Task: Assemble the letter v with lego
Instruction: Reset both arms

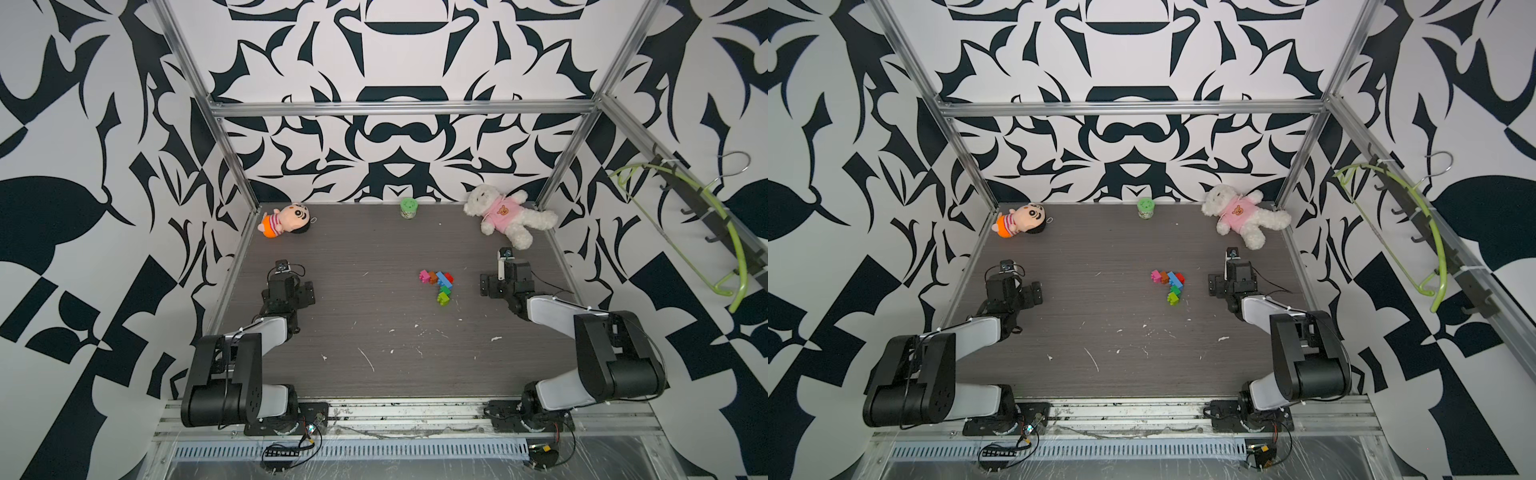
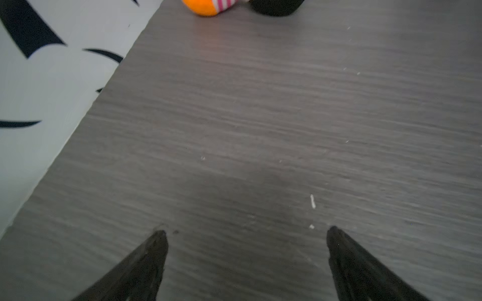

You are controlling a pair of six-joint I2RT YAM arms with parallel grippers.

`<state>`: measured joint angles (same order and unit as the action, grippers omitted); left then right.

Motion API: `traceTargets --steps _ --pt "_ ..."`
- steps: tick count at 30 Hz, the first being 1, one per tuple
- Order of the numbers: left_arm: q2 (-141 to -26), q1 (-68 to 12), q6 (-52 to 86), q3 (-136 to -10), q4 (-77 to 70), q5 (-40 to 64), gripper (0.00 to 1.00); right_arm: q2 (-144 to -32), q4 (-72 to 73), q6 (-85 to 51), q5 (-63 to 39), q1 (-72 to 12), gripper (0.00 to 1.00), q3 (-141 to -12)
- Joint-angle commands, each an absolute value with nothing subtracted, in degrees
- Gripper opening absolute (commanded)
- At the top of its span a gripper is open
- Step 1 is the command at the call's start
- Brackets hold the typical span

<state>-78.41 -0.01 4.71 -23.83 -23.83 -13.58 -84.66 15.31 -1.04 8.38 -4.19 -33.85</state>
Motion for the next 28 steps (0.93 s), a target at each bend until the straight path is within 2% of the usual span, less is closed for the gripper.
traceTargets --steps 1,3,5,6,7,8,9,11,13,15,18,20,28 --pt "-77.99 0.0 2.62 -23.08 -36.88 -9.8 0.99 -81.01 24.98 -0.26 7.04 -4.05 1.0 -33.41" --pt "-78.63 0.1 3.88 -23.63 -36.85 -8.26 0.99 -81.66 36.58 -1.05 6.32 -3.66 1.0 -25.27" --pt "-82.67 0.02 2.71 -19.42 -50.85 -0.71 0.99 -89.68 62.3 0.75 3.79 -3.6 1.0 -16.38" --pt "-88.01 0.0 2.57 -17.5 -59.45 -0.2 0.99 -89.88 62.41 0.57 4.39 -3.76 1.0 -16.37" --pt "-92.79 0.07 3.27 -16.7 -68.05 -3.11 0.99 -88.91 56.37 -1.58 6.98 -3.6 1.0 -18.37" --pt "-90.02 0.42 4.95 -17.52 -59.76 -4.7 0.99 -88.56 50.55 -2.55 7.69 -3.2 1.0 -21.01" --pt "-86.14 0.57 6.06 -20.11 -48.69 -5.73 0.99 -89.01 51.67 -2.39 7.57 -3.17 1.0 -20.66" --pt "-91.0 0.34 4.42 -20.25 -58.12 -5.14 0.99 -89.27 52.11 -2.29 7.61 -3.08 1.0 -20.72" --pt "-87.3 0.22 4.84 -22.34 -46.65 -4.43 0.99 -88.76 51.66 -2.42 7.77 -3.08 1.0 -20.62" --pt "-89.82 0.22 4.77 -20.08 -56.66 -5.1 0.99 -88.95 52.65 -2.37 7.9 -3.08 1.0 -20.26" --pt "-87.51 0.07 4.12 -22.37 -47.95 -3.66 0.99 -88.86 52.18 -2.46 7.96 -3.08 1.0 -20.31" --pt "-89.08 0.0 4.13 -21.15 -52.9 -3.74 0.99 -88.99 51.95 -2.46 7.96 -3.09 1.0 -20.57" --pt "-88.07 0.04 4.05 -21.87 -49.77 -3.52 0.99 -88.56 51.52 -2.55 7.96 -3.08 1.0 -20.4"
